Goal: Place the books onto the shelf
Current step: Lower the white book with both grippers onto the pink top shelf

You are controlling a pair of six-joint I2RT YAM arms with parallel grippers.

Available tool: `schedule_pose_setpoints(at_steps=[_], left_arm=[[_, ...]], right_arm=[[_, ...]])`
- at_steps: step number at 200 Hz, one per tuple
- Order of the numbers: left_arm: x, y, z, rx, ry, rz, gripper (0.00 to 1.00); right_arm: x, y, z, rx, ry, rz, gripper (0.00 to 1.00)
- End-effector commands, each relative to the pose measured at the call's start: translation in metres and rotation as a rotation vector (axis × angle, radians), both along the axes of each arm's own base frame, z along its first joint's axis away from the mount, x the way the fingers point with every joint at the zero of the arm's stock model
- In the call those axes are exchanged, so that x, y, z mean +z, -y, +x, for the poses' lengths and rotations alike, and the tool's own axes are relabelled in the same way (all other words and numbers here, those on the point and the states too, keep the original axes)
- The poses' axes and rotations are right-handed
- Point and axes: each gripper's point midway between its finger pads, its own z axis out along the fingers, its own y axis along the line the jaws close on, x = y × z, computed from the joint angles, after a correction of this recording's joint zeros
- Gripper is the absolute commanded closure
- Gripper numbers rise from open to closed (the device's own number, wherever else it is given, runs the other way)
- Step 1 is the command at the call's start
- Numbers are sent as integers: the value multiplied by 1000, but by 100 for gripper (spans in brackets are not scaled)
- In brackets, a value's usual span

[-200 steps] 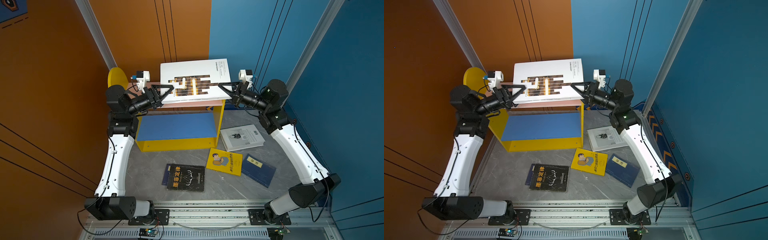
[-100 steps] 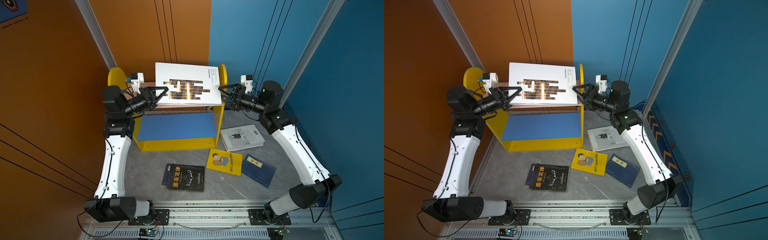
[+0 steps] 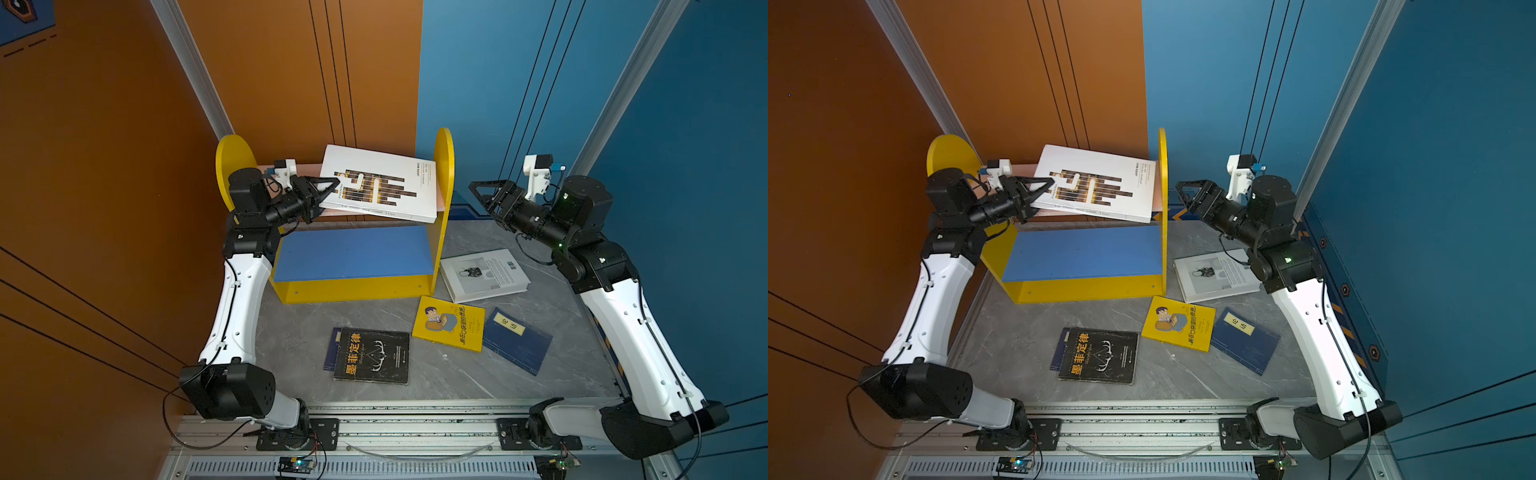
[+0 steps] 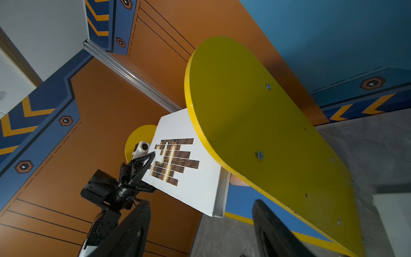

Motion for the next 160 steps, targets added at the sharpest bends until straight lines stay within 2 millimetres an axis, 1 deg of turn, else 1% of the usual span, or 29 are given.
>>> schedule_pose_setpoints(at_steps=[1,21,48,64,97,127,141,148,160], left_arm=[[11,-6,9,94,11,32,74],[1,-4,15,129,-26,57,72],[-11,6,21,133,-63,52,72],[-15,7,22,148,-71,57,73],[-23,6,18,195,-74,87,73],[-31,8,16,209,-85,92,73],[-31,11,15,210,-77,104,71],[-33,12,15,213,-77,111,69],[-36,12,14,217,-83,122,66]], right_arm=[[-16,0,10,-35,21,-95,25],[-15,-2,16,-47,61,-125,25],[-16,-7,27,-97,128,-172,26],[-22,-12,36,-120,142,-205,25],[-29,-26,50,-130,158,-252,25],[-42,-33,66,-156,132,-271,25],[-46,-36,72,-180,129,-281,25],[-46,-35,74,-195,129,-282,25],[-52,-34,77,-212,115,-293,26]])
